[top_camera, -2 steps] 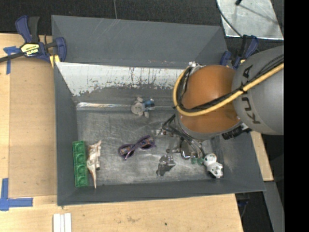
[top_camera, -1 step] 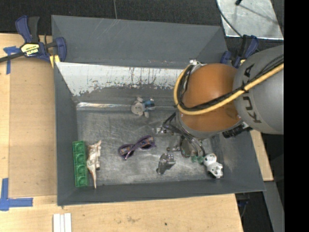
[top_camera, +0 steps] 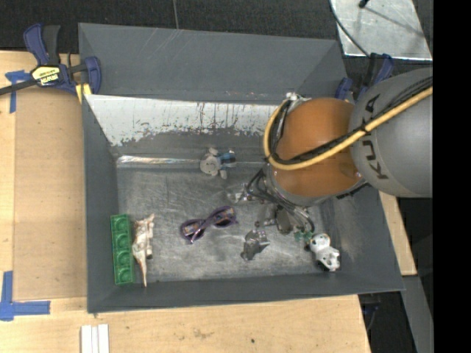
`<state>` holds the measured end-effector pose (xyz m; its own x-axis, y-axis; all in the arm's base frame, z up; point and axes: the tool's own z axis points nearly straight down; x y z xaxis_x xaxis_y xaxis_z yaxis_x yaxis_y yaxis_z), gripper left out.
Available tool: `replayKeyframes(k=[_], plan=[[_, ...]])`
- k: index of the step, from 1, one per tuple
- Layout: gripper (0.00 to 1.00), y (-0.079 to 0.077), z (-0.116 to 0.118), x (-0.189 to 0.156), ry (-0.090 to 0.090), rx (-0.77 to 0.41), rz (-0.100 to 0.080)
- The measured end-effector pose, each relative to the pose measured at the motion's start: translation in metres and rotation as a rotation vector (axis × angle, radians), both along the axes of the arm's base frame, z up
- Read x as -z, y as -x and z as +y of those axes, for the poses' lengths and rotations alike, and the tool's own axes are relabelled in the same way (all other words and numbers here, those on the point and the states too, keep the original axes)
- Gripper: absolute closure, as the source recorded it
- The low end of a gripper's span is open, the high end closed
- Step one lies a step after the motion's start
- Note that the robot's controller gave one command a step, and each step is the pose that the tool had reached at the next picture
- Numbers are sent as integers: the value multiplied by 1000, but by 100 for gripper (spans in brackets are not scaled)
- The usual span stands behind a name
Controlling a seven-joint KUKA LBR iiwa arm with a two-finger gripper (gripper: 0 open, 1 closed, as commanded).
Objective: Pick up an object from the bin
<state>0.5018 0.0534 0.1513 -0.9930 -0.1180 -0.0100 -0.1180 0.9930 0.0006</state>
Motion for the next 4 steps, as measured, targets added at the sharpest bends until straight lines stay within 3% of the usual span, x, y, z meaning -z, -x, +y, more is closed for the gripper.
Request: replayKeyframes(k=[1,2,4], plan=[[0,-37,2,52,4,-278,3],[100,-13,4,75,3,-405,-16],[100,-12,4,74,2,-403,-14]])
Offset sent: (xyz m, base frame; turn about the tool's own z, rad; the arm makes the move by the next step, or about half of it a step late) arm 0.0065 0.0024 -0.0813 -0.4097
